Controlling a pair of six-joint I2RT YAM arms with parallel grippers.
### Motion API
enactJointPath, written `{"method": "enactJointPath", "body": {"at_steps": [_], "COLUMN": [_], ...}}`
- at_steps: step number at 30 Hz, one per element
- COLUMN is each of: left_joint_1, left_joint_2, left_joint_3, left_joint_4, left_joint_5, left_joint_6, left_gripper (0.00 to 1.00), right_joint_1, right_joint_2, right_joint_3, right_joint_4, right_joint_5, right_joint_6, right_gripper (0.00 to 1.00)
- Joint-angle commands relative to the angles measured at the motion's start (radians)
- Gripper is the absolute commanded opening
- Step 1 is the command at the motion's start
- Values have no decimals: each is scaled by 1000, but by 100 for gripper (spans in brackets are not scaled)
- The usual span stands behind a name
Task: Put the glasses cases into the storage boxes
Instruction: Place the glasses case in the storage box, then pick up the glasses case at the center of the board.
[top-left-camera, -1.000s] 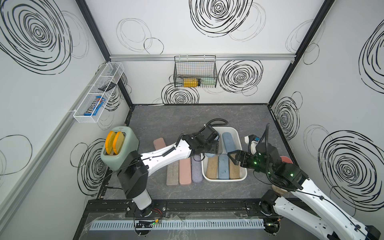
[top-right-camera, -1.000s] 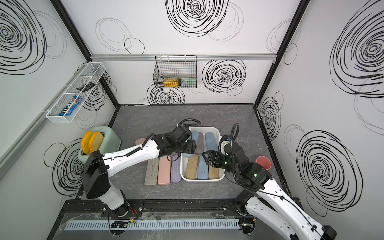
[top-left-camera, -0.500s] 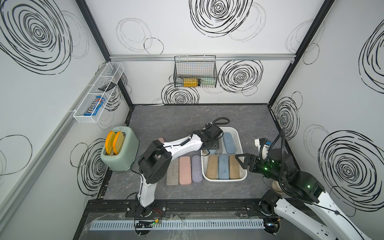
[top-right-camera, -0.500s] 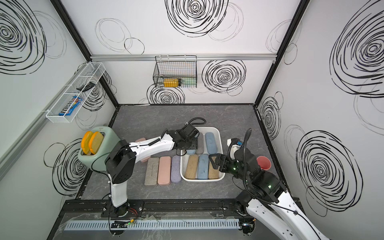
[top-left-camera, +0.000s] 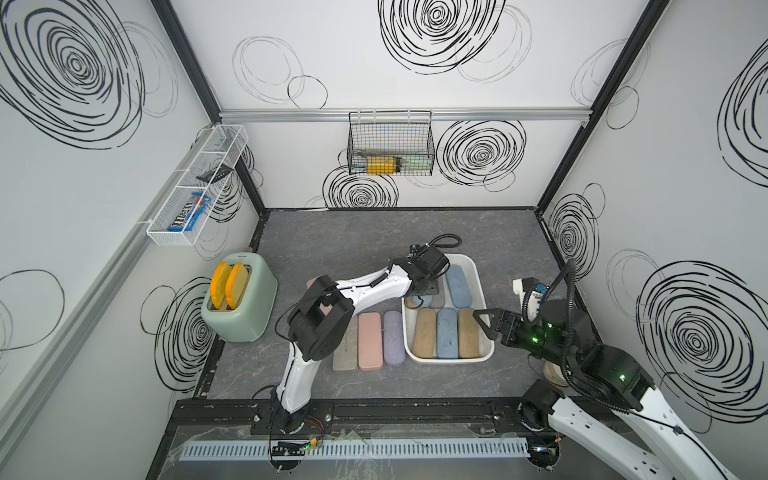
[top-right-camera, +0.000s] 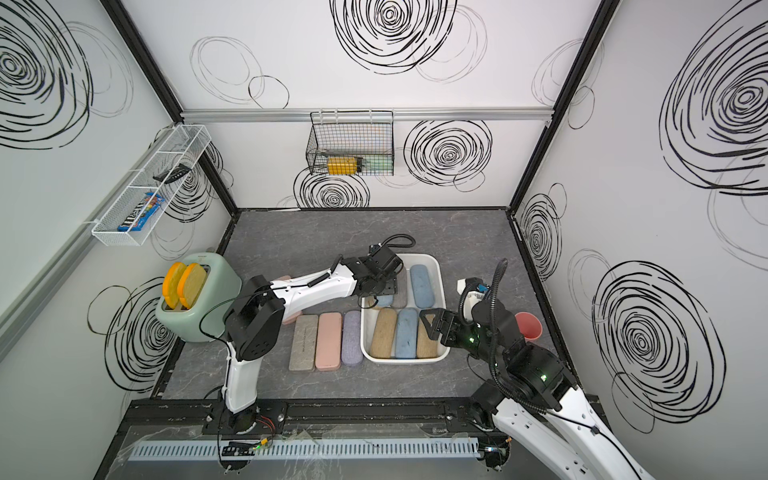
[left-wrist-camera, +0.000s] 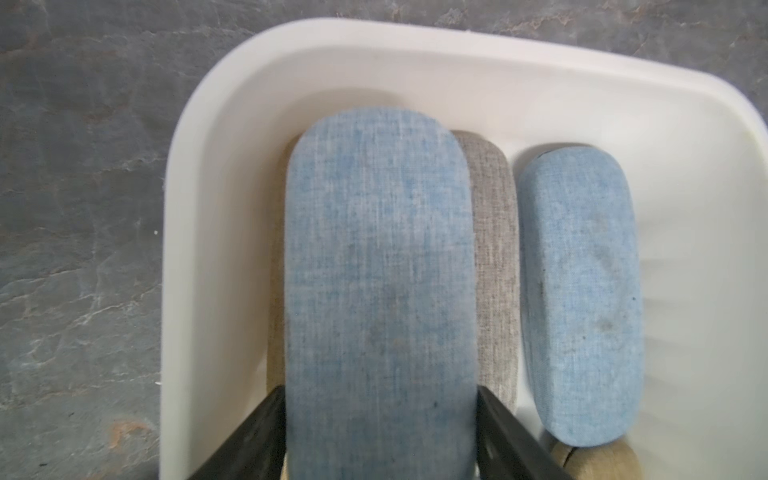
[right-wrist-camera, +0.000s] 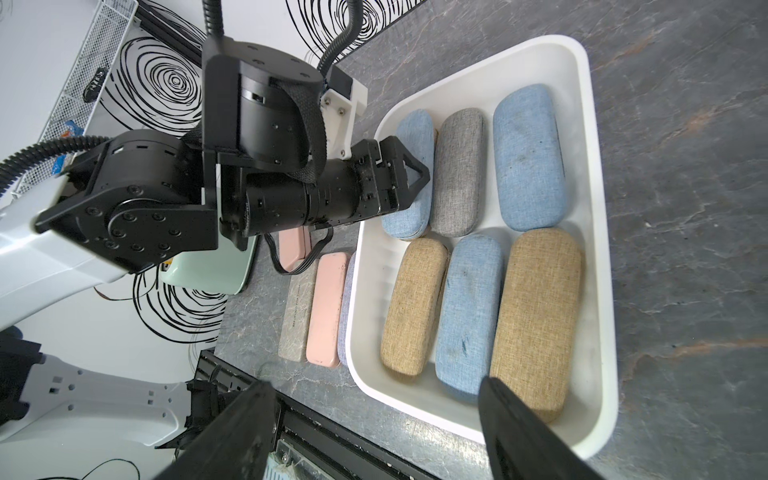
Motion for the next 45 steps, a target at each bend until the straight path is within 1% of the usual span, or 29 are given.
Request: {"method": "enactJointPath", "body": {"at_steps": [1, 4, 6, 10, 11, 12, 15, 18, 20, 22, 24, 26, 29, 30, 32, 34, 36, 38, 40, 41, 43, 45], "left_joint_1": [-2, -13, -18, -25, -29, -36, -49, -41, -15, 30, 92, 187, 341, 391, 479, 541, 609, 663, 720, 748, 770, 780], "left_joint_2": [20, 14, 1, -42, -63, -90, -207, -379, -497, -611, -726, -842, -956, -978, -1038, -1099, -1151, -1171, -1176, -1174, -1169, -1163], "left_joint_3": [34, 44, 46, 47, 46, 43, 5, -97, -168, -252, -341, -438, -541, -569, -647, -731, -805, -839, -859, -867, -870, -873], "left_joint_4": [-27, -35, -40, -43, -43, -45, -42, -19, -5, 18, 52, 83, 76, 69, 60, 76, 104, 111, 103, 93, 70, 75], "left_joint_5": [-48, -61, -80, -80, -84, -92, -134, -178, -175, -135, -70, -8, 76, 121, 197, 234, 296, 340, 351, 334, 268, 249], "left_joint_6": [-32, -13, -7, 12, 24, 36, 77, 128, 167, 222, 269, 297, 318, 333, 360, 363, 357, 361, 369, 366, 349, 343], "left_gripper": [77, 88, 93, 100, 98, 96, 96, 96, 96, 96, 96, 96, 97, 99, 97, 98, 98, 97, 97, 97, 100, 99], "right_joint_1": [-4, -5, -5, -5, -5, -4, -4, -1, 9, 44, 127, 254, 401, 431, 489, 535, 573, 600, 631, 645, 664, 669], "right_joint_2": [-15, -16, -12, -5, 2, 13, 55, 104, 147, 192, 240, 310, 450, 492, 588, 688, 796, 896, 996, 1043, 1133, 1225], "right_joint_3": [20, 28, 35, 50, 56, 63, 80, 65, 57, 54, 55, 72, 138, 156, 194, 240, 298, 362, 426, 460, 517, 583], "right_joint_4": [-41, -50, -54, -62, -65, -68, -58, -13, 17, 54, 98, 136, 171, 186, 241, 265, 280, 286, 285, 285, 281, 259], "right_joint_5": [22, 23, 21, 32, 34, 31, 9, -34, -51, -48, 9, 118, 221, 231, 235, 241, 237, 224, 229, 234, 232, 198], "right_joint_6": [6, 5, 3, -1, -1, -3, -16, -9, 9, 32, 56, 86, 112, 115, 114, 109, 98, 93, 85, 81, 77, 76], "right_gripper": [81, 81, 81, 81, 81, 81, 81, 80, 79, 78, 78, 78, 78, 78, 78, 78, 77, 76, 76, 76, 75, 75]}}
